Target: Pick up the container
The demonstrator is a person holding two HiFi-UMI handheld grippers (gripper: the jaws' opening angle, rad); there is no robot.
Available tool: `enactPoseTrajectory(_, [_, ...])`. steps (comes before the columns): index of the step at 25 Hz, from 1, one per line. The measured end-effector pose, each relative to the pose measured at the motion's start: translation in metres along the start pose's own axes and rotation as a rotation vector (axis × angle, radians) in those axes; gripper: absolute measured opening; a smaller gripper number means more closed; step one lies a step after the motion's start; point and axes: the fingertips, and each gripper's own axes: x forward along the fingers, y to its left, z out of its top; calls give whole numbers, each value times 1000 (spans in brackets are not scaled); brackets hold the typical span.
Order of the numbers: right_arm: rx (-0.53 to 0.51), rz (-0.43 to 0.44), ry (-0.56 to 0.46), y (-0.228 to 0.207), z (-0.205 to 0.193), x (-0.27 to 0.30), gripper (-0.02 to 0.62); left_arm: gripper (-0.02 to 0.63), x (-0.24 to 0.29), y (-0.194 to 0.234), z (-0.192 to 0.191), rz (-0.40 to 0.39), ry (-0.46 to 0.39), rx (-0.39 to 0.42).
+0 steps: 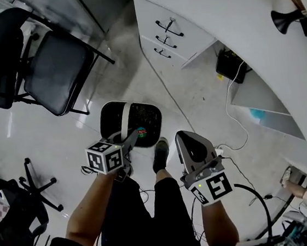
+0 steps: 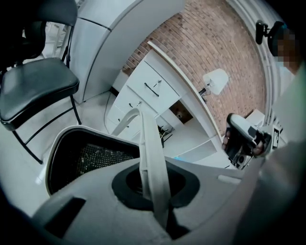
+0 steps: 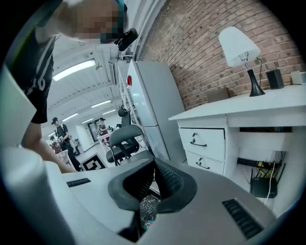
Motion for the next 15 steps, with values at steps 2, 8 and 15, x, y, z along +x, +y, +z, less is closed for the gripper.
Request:
enactPoseTrajectory(2, [-9,-2,-7,7,20,-7,5,11,-18,-19,10,-2,-4,-7])
enactPoseTrajectory(8, [-34,6,2,36,68,-27,5,11,-83,-72,41,-34,-17,-11])
enactPoseTrajectory(15, [-100,20,-7,60,122,-43,3,11,-138,-127,78,-62,-44,4])
